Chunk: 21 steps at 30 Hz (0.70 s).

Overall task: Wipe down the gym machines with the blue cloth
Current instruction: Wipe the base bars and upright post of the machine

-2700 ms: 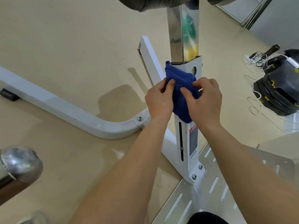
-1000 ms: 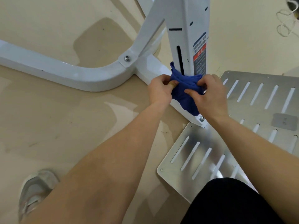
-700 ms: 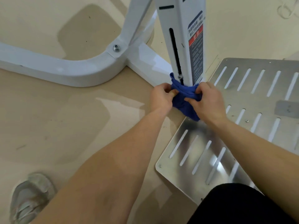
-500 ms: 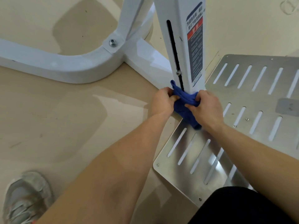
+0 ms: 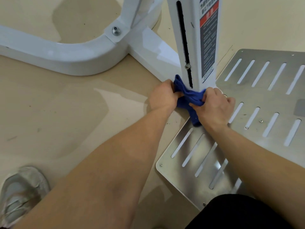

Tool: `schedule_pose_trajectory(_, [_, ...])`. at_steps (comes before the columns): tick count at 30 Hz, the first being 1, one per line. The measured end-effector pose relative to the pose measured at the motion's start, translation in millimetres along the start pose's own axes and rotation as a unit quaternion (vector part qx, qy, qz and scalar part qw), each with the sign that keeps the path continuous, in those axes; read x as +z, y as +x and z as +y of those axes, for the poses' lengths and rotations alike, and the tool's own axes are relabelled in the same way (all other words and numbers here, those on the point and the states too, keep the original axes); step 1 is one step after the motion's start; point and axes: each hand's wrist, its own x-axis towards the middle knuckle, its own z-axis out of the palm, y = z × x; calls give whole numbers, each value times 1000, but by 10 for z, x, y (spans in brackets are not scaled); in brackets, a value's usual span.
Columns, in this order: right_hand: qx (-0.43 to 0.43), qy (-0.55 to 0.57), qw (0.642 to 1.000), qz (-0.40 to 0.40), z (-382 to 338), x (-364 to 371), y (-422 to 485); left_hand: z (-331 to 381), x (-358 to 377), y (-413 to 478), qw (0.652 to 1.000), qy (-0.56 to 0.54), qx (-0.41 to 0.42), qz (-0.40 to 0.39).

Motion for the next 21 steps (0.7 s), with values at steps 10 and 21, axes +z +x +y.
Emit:
schedule_pose_trajectory(10, [-65, 63, 996, -3, -354, -112, -308, -257, -324, -231, 998, -60, 18, 5])
schedule_pose_trajectory(21, [-161, 126, 979, 4, -1172, 202, 136, -221, -881, 528, 984, -53, 40, 164])
